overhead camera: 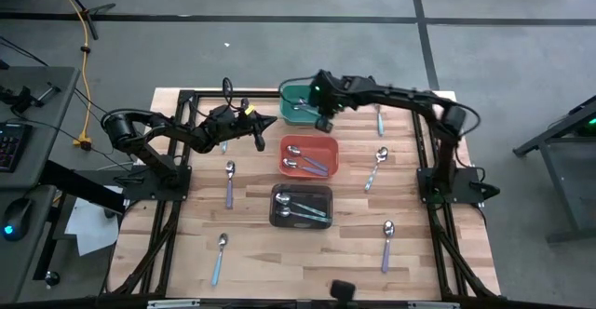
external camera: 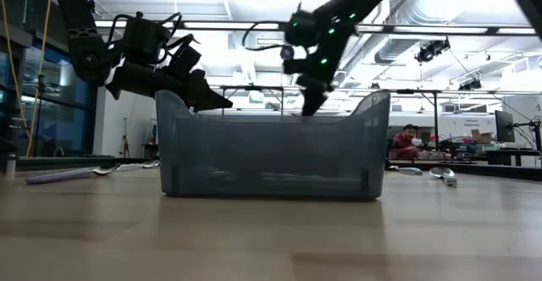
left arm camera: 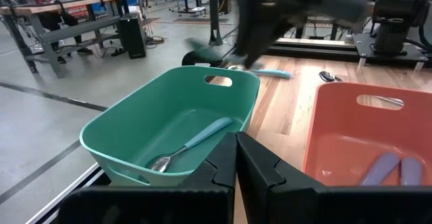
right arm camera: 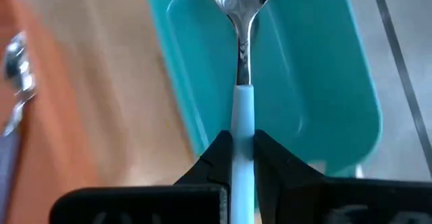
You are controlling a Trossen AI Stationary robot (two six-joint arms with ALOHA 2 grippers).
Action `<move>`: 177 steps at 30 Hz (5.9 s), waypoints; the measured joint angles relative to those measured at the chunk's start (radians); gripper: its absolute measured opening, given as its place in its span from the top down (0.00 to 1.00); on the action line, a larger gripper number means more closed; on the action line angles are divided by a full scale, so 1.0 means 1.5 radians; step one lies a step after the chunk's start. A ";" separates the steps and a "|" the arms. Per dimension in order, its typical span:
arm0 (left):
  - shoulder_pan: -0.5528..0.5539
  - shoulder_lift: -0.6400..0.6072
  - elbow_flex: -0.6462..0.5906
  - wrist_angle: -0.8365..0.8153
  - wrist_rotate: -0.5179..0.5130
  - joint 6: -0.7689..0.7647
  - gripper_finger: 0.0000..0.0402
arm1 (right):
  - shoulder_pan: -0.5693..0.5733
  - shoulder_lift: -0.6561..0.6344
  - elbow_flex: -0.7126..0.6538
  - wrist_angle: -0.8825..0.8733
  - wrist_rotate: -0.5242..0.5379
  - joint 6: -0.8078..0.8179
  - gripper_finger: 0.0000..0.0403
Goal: Sort silverware by color (type)
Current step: Put the middle blue spoon into the blue bin, then put the top white patterned spoon into the black bin
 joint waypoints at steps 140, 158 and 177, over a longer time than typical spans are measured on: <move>0.137 -0.176 0.162 -0.989 -0.286 -0.361 0.63 | -0.389 -0.467 -0.684 0.749 -0.288 0.022 0.99; 0.173 -0.051 0.163 -0.935 -0.213 -0.301 0.69 | -0.389 -0.467 -0.684 0.766 -0.290 0.018 0.99; 0.115 -0.159 0.161 -0.976 -0.196 -0.181 0.98 | -0.389 -0.467 -0.684 0.765 -0.290 0.024 0.99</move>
